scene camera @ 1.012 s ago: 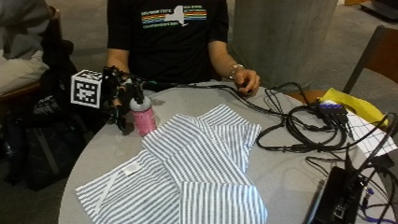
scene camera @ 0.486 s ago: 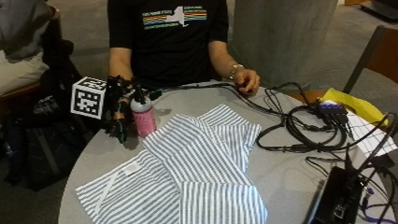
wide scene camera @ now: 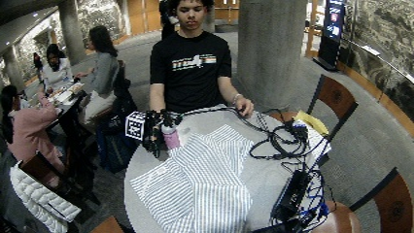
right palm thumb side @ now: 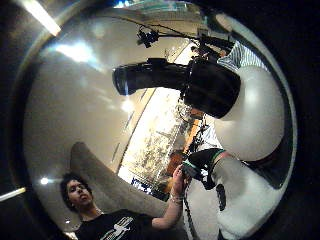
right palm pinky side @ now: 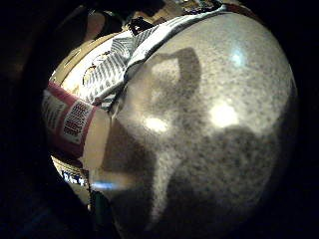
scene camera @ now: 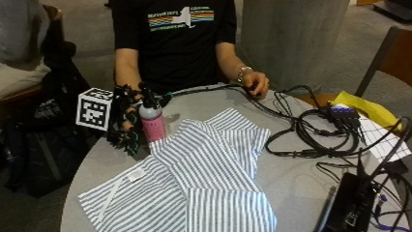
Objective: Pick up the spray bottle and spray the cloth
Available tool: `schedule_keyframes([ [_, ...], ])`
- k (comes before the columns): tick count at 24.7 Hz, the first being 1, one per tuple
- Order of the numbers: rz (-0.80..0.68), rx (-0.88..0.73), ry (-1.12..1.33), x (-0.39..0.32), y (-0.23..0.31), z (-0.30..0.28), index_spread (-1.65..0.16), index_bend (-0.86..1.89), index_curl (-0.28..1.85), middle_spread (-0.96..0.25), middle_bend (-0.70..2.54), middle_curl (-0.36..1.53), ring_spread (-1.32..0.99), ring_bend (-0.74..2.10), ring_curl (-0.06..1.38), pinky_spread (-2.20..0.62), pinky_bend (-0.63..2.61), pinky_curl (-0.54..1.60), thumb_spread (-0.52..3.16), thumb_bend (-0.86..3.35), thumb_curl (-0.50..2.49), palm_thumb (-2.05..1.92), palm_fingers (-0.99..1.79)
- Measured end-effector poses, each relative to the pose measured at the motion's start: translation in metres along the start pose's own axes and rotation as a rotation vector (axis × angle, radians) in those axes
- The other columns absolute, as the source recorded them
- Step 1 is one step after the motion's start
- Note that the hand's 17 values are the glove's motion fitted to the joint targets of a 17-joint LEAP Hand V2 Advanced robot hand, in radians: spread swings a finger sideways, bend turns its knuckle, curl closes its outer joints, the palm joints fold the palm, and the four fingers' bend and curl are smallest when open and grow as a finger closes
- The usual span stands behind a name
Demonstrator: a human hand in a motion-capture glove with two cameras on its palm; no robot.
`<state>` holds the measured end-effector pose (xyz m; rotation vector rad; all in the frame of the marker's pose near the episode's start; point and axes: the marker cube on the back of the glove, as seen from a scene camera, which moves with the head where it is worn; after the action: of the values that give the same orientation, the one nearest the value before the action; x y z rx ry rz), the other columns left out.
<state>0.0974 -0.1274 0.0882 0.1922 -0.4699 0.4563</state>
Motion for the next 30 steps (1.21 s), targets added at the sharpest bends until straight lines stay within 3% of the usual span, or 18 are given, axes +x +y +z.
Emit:
schedule_keyframes([
  [3,0.009,-0.003,0.005,0.000,-0.003,0.003,-0.35,0.21,0.23,0.08,0.25,0.37,0.10,0.40,0.34,0.32,0.51,0.33,0.79,-0.04,0.38,0.71,0.29],
  [6,0.023,-0.018,0.005,0.000,-0.003,0.003,-0.32,0.52,0.32,0.05,0.24,0.37,0.08,0.31,0.30,0.30,0.37,0.28,0.79,-0.03,0.38,0.72,0.56],
  [9,0.030,-0.024,-0.030,-0.002,-0.004,0.005,-0.29,0.55,0.36,0.02,0.29,0.39,0.06,0.30,0.30,0.29,0.30,0.27,0.80,0.03,0.41,0.84,0.65],
  [18,0.034,-0.044,-0.131,-0.016,0.003,0.005,-0.23,0.12,0.32,-0.06,0.34,0.44,-0.07,0.57,0.39,0.02,0.48,0.33,0.61,0.05,0.51,1.03,1.15],
  [23,0.066,-0.075,-0.075,-0.027,-0.007,0.002,-0.21,0.10,0.31,-0.09,0.37,0.47,-0.11,0.62,0.43,-0.09,0.51,0.37,0.50,0.01,0.55,1.05,1.16],
  [30,0.277,-0.204,0.025,-0.044,-0.025,-0.009,-0.19,0.10,0.30,-0.11,0.38,0.49,-0.13,0.63,0.45,-0.17,0.54,0.39,0.41,-0.03,0.58,1.06,1.17],
])
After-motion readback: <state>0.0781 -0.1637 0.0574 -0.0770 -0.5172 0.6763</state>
